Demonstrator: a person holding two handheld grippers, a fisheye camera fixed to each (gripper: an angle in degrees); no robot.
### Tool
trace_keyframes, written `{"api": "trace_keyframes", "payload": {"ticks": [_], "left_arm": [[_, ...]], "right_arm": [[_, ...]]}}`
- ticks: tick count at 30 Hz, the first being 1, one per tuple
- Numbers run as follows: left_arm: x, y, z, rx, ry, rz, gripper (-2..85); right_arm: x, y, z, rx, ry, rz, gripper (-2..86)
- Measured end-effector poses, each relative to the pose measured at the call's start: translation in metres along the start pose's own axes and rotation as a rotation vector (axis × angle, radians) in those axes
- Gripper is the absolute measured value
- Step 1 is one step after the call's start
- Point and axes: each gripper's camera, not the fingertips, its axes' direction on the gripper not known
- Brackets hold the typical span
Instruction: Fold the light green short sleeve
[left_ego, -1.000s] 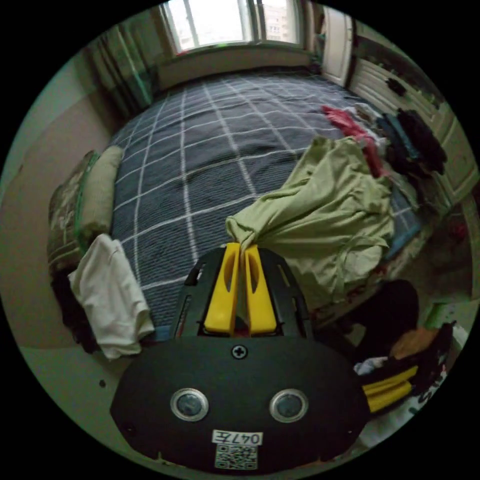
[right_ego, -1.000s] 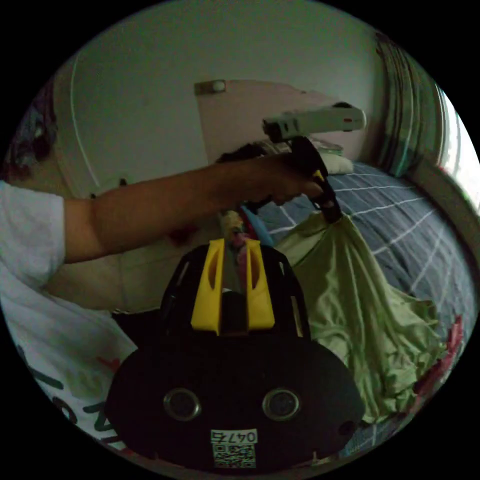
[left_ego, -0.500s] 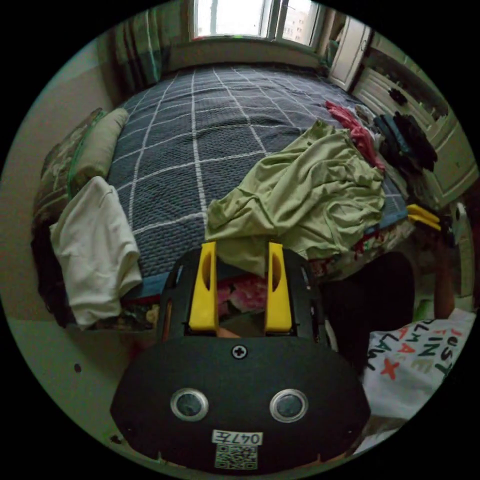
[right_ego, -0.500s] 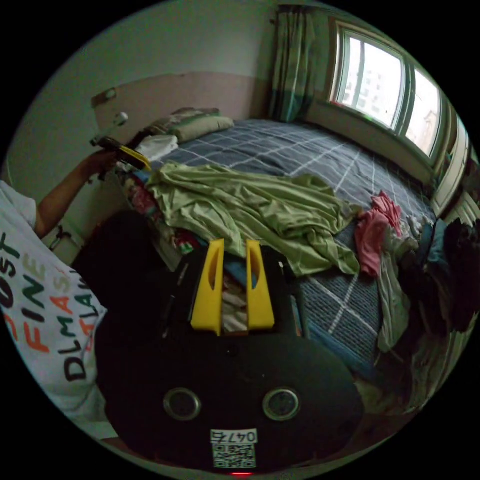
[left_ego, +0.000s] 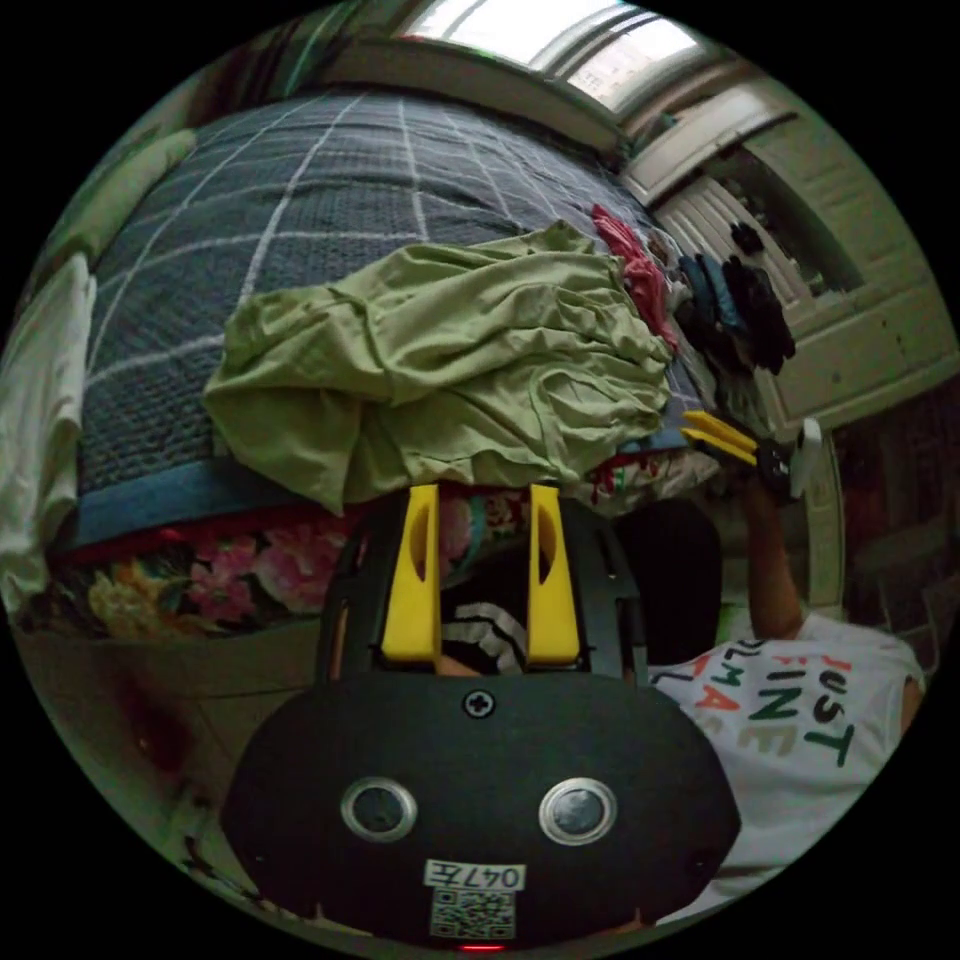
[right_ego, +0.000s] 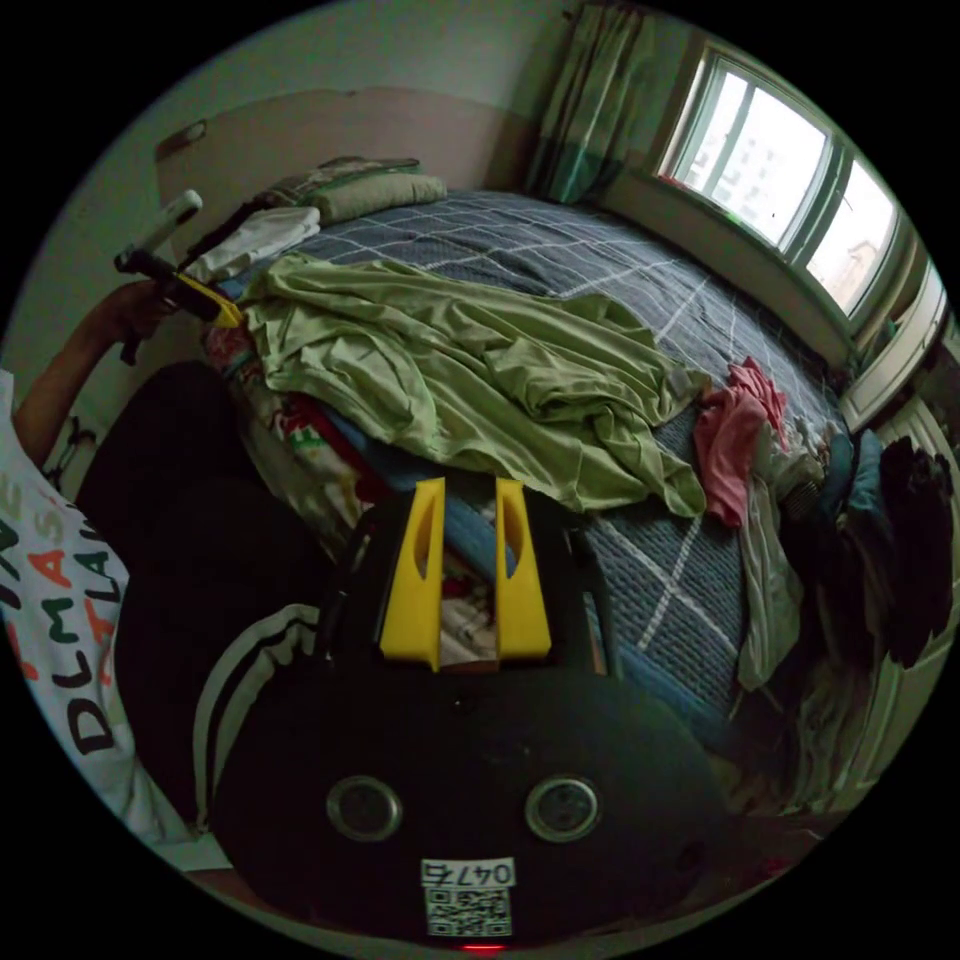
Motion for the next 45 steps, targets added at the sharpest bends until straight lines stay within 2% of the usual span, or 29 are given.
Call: {"api": "trace_keyframes", "payload": {"ticks": [7,12,14,16,23,27,32,36,39,41,45], "left_arm": [[-0.031,0.017,-0.022,0.053,-0.06,-0.132,13.4],[-0.035,0.029,-0.028,0.078,-0.092,-0.165,13.3],[-0.037,0.034,-0.031,0.088,-0.115,-0.181,11.2],[-0.039,0.046,-0.037,0.121,-0.186,-0.203,5.1],[-0.037,0.088,-0.054,0.204,-0.131,-0.186,-0.1],[-0.025,0.107,-0.054,0.213,-0.179,-0.153,-0.7],[-0.016,0.134,-0.055,0.211,-0.226,-0.139,-0.6],[-0.007,0.155,-0.048,0.161,-0.153,-0.086,1.0],[0.01,0.171,-0.043,0.12,-0.21,-0.023,4.8],[0.025,0.18,-0.04,0.104,-0.262,0.059,8.2],[0.072,0.201,-0.018,-0.007,-0.365,0.376,13.0]], "right_arm": [[0.028,0.027,-0.002,-0.026,0.041,0.055,3.9],[0.056,0.031,0.007,-0.05,0.044,0.179,4.3],[0.065,0.033,0.01,-0.054,0.056,0.224,4.7],[0.073,0.034,0.015,-0.056,0.078,0.244,5.6],[0.083,0.031,0.032,-0.08,0.066,0.102,7.9],[0.093,0.025,0.048,-0.099,-0.048,0.125,2.6],[0.067,0.028,0.015,-0.094,0.043,0.073,0.2],[0.052,0.064,-0.033,-0.083,0.005,0.127,0.2],[0.049,0.089,-0.047,-0.093,-0.02,0.18,0.5],[0.046,0.096,-0.047,-0.11,-0.014,0.179,1.5],[0.03,0.093,-0.062,-0.068,0.063,0.113,8.7]]}}
